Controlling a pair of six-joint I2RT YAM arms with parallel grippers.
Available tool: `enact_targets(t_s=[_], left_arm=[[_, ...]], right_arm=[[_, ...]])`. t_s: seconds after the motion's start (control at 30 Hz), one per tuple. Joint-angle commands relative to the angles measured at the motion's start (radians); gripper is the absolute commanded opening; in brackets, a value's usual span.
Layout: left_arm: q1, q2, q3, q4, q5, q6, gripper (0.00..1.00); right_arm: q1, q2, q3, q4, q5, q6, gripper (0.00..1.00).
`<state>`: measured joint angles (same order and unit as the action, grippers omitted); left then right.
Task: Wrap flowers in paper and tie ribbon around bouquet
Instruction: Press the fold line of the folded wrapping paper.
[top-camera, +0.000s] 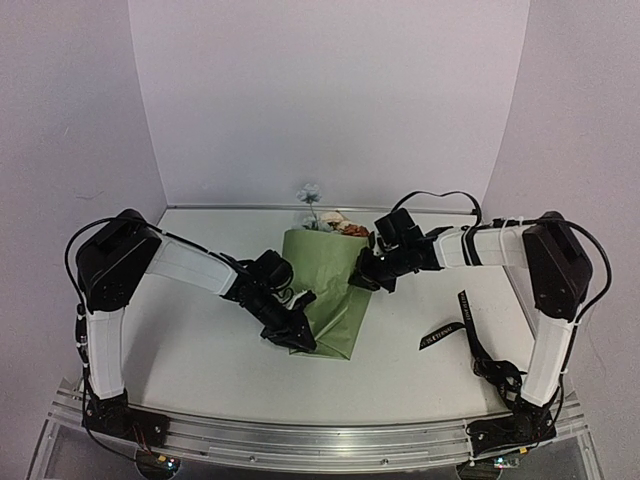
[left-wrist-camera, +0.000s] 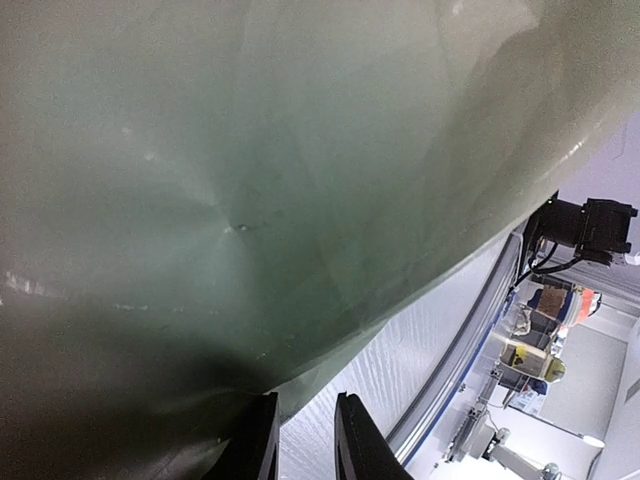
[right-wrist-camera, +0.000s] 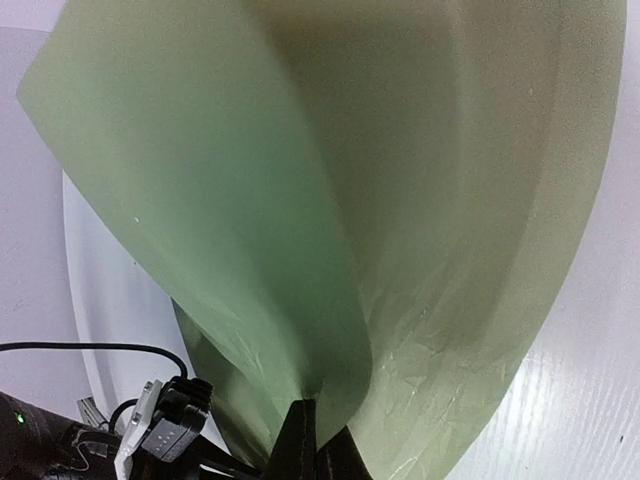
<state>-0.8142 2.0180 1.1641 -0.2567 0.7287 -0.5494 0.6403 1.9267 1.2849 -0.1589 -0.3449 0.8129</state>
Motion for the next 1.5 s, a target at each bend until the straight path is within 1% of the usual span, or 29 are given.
enact_targets(t_s=[0.0,0.13,0.33,0.43,0.63,0.83,0.97,1.0,1.03,1.1,1.17,1.23,1.27,1.37,1.4,1.47], left_arm=[[-0.015,0.032,-0.010,0.001,-0.036,0.000,0.21],[-0.016,-0.003,-0.028,0.029,-0.020,-0.015,0.19],[-0.014,-0.169,-0.047,0.038,-0.021,-0.032,0.23],[-0.008,-0.203,-0.069,0.051,-0.027,-0.044,0.25],[0.012,-0.136,-0.085,0.086,-0.043,-0.054,0.21],[0.012,-0.010,-0.078,0.087,-0.063,-0.046,0.16],[0.012,0.023,-0.085,0.090,-0.065,-0.046,0.14],[0.012,0.025,-0.087,0.090,-0.067,-0.046,0.14],[0.012,0.028,-0.088,0.089,-0.068,-0.046,0.14],[0.012,0.032,-0.090,0.089,-0.066,-0.045,0.13],[0.012,0.033,-0.090,0.088,-0.064,-0.044,0.13],[0.011,0.032,-0.091,0.088,-0.061,-0.043,0.13],[0.012,0.031,-0.092,0.088,-0.060,-0.041,0.13],[0.011,0.030,-0.094,0.090,-0.057,-0.040,0.12],[0.011,0.030,-0.095,0.091,-0.055,-0.040,0.12],[0.012,0.030,-0.096,0.094,-0.053,-0.040,0.11]], right_arm=[[0.007,-0.070,-0.024,-0.022,0.051,-0.028,0.00],[0.017,-0.081,0.003,-0.126,0.087,-0.083,0.00],[0.027,-0.090,0.007,-0.165,0.105,-0.114,0.00],[0.030,-0.096,-0.006,-0.173,0.117,-0.124,0.00],[0.030,-0.078,0.005,-0.183,0.134,-0.146,0.00],[0.030,-0.048,0.044,-0.213,0.150,-0.162,0.00],[0.030,-0.054,0.051,-0.241,0.162,-0.159,0.00],[0.031,-0.059,0.052,-0.250,0.162,-0.156,0.01],[0.033,-0.066,0.053,-0.260,0.162,-0.153,0.05],[0.046,-0.090,0.052,-0.292,0.184,-0.157,0.16],[0.071,-0.126,0.056,-0.344,0.221,-0.164,0.30],[0.103,-0.180,0.034,-0.358,0.242,-0.151,0.38],[0.118,-0.206,0.020,-0.358,0.250,-0.137,0.41],[0.165,-0.257,-0.025,-0.320,0.229,-0.074,0.39],[0.180,-0.257,-0.036,-0.286,0.204,-0.046,0.36],[0.207,-0.230,-0.045,-0.222,0.150,0.028,0.28]])
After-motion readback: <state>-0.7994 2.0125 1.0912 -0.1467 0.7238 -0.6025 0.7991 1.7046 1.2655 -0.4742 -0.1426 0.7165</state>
